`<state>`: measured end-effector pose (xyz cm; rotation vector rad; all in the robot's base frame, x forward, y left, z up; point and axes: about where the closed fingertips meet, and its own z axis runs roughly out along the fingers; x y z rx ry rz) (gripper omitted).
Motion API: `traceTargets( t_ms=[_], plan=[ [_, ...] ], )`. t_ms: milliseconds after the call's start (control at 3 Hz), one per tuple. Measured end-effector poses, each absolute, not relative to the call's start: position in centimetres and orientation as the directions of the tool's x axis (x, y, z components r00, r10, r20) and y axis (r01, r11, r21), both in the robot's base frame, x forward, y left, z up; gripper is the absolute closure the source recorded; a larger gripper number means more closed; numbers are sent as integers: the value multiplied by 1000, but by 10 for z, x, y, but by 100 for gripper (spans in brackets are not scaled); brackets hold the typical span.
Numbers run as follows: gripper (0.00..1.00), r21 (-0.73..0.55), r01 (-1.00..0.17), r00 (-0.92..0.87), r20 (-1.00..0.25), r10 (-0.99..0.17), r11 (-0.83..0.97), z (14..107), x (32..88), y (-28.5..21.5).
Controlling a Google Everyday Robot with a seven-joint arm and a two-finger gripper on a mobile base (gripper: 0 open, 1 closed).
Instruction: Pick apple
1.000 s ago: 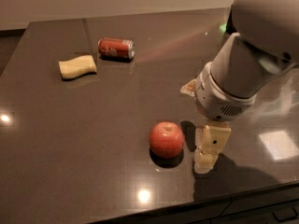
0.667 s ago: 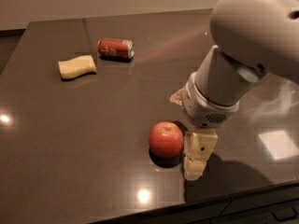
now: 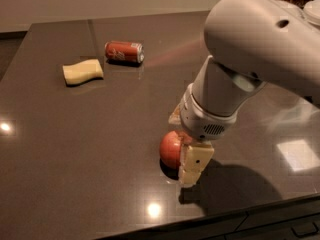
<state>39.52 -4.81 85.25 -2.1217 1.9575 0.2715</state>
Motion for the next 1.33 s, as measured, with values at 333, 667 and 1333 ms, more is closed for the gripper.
traceTargets(
  t_ms=[333,667,1333],
  plan=[
    [51,-40,-997,73,-319,-945,-63,855,399,-43],
    [74,-38,-997,71,-332,-941,-61,862,399,-41],
    [100,-90,-988,149,-380,-913,-124,946,398,-30]
  ],
)
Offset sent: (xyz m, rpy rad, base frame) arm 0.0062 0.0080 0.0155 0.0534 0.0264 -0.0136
